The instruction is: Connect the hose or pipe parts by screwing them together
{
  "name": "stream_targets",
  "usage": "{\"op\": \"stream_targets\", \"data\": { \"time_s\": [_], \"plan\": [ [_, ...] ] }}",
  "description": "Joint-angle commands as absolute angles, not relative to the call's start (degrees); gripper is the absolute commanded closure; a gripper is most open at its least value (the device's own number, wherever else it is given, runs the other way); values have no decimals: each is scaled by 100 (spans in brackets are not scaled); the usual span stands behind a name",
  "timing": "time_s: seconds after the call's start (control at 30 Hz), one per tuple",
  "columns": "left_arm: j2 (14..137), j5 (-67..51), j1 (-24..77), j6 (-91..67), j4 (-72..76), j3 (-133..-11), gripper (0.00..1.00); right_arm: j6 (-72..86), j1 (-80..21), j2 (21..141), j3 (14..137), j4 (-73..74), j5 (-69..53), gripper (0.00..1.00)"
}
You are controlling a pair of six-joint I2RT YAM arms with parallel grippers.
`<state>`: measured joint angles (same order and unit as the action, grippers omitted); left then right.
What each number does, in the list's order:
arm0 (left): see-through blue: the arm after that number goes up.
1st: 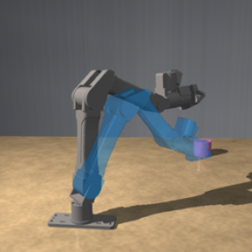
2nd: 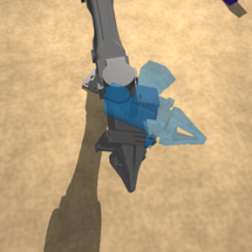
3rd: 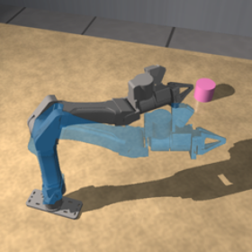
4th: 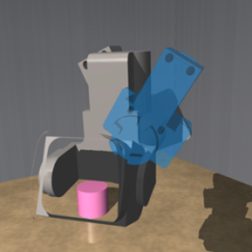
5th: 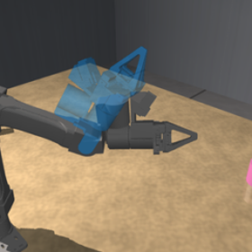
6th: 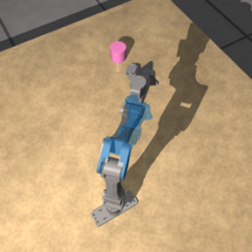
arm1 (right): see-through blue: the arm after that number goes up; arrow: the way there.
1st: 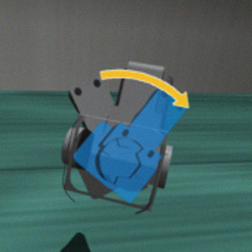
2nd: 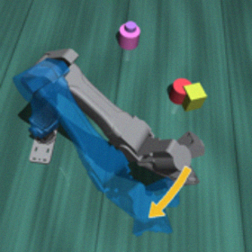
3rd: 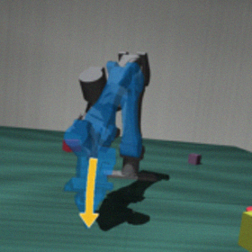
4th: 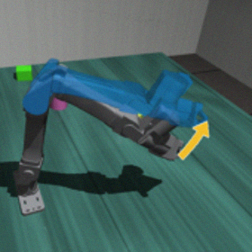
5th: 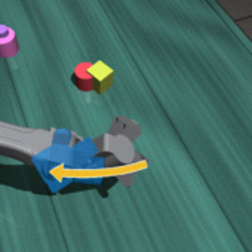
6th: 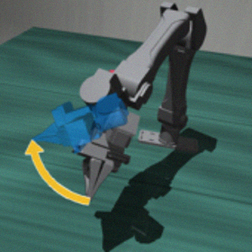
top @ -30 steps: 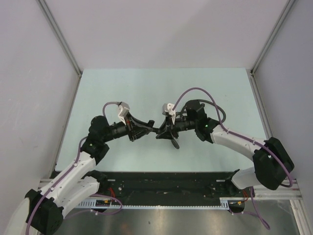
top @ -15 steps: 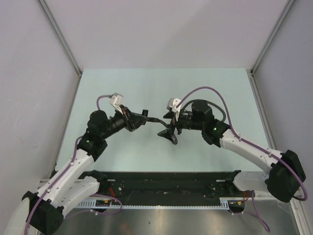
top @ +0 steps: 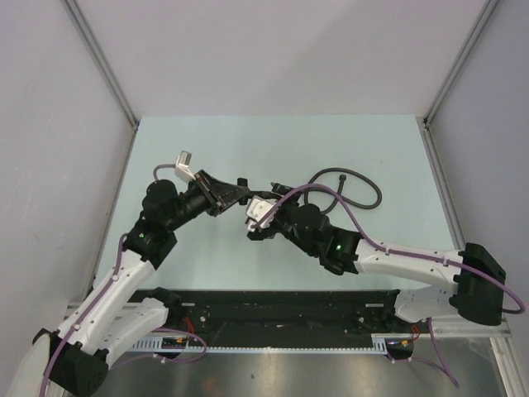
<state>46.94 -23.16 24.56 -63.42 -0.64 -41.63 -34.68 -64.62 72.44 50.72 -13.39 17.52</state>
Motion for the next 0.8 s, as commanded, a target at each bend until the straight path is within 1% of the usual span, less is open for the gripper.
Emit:
{"op": "stream_targets", "data": {
  "time_s": [0.0,0.1,0.2,0.23,0.3,0.33,0.4,0.43,0.47,0.5,0.57,0.6,0.63,0.77],
  "plan": [
    [4632,-2522,2347,-7470,-298,-4518,100,-4481,-6732,7523,5203,-2267,3137,0],
    [4728,-2847,2233,-7795,-413,-4421,100,-4719,-6811,7611,5203,-2259,3024,3],
    [4886,-3181,2188,-8024,-439,-4351,100,-4843,-6908,7602,5203,-2206,2822,18],
    [4913,-3243,2180,-8059,-457,-4342,100,-4869,-6943,7594,5194,-2206,2769,34],
    [4957,-3296,2180,-8051,-483,-4316,100,-4922,-6978,7585,5194,-2189,2646,55],
    [4957,-3287,2171,-8051,-483,-4315,100,-4931,-6996,7594,5194,-2136,2550,74],
    [4948,-3296,2145,-8025,-492,-4307,100,-4826,-6996,7559,5203,-2013,2383,87],
    [4948,-3296,2127,-7911,-501,-4315,100,-4738,-6996,7541,5203,-1865,2156,96],
    [4974,-3313,2127,-7780,-492,-4350,100,-4633,-6996,7471,5203,-1776,1988,100],
    [5036,-3374,2127,-7578,-492,-4464,99,-4423,-6979,7427,5212,-1662,1812,100],
    [5089,-3401,2180,-6569,-483,-4666,100,-4115,-6796,7331,5256,-1293,1119,100],
    [5089,-3393,2223,-6217,-492,-4824,100,-3643,-6655,7260,5343,-1153,777,100],
    [5071,-3375,2311,-5544,-483,-4869,100,-3430,-6488,7234,5379,-882,8,100],
    [4861,-3181,2496,-3940,-291,-4730,100,-2498,-5653,7180,5396,-747,-1895,100]
  ]
}}
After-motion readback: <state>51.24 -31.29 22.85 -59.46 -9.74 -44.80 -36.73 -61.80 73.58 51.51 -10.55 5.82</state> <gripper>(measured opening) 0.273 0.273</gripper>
